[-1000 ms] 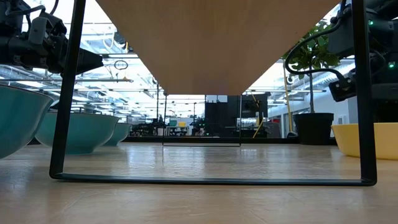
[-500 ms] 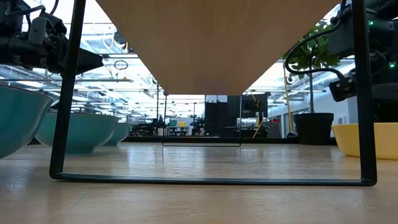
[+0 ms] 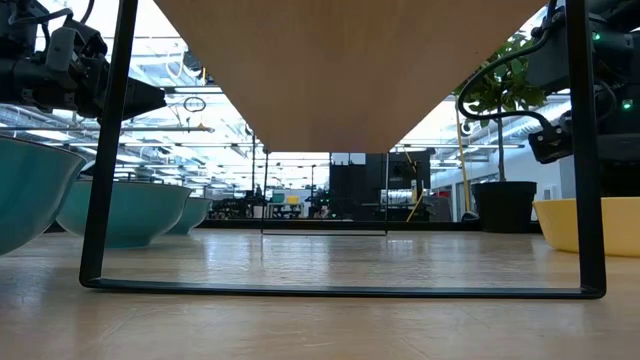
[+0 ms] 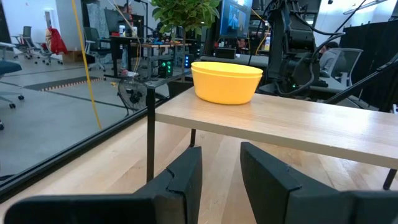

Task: Pick & Place Mini bowls
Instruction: Stack the yellow bowl on top of the yellow bowl on the shelf

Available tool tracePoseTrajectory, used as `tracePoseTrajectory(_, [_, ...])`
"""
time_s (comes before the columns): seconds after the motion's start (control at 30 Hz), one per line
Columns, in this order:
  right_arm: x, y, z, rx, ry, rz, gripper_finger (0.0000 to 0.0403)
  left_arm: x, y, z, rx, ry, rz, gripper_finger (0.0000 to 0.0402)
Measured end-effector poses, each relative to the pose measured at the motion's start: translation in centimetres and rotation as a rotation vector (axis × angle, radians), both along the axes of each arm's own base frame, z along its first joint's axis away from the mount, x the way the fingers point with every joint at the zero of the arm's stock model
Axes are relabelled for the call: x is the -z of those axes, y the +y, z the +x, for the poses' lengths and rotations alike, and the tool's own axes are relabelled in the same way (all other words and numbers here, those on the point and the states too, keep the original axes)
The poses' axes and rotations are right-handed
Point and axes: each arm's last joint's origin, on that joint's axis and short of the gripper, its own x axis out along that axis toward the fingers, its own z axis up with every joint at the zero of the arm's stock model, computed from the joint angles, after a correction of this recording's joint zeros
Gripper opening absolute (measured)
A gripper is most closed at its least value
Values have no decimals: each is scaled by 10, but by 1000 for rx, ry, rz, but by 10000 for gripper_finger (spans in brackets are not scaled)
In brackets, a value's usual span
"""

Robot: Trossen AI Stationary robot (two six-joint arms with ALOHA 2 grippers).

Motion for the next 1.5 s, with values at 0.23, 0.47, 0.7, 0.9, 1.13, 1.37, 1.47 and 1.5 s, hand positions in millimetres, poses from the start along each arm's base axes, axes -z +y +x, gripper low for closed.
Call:
tracePoseTrajectory(0.23, [0,0,0,14,-1,1,164,0,0,0,-1,0,0,113])
tracePoseTrajectory(0.47, [0,0,0,14,-1,1,164,0,0,0,0,0,0,113])
tracePoseTrajectory(0.7, [0,0,0,14,-1,1,164,0,0,0,0,0,0,113])
tracePoseTrajectory(0.9, [0,0,0,14,-2,-1,164,0,0,0,0,0,0,113])
tracePoseTrajectory(1.13, [0,0,0,-53,2,-5,164,0,0,0,0,0,0,113])
tracePoseTrajectory(1.37, [0,0,0,-215,12,-15,165,0,0,0,0,0,0,113])
tracePoseTrajectory(1.47, [0,0,0,-242,14,-17,164,0,0,0,0,0,0,113])
tracePoseTrajectory(1.5, [0,0,0,-243,14,-17,164,0,0,0,0,0,0,113])
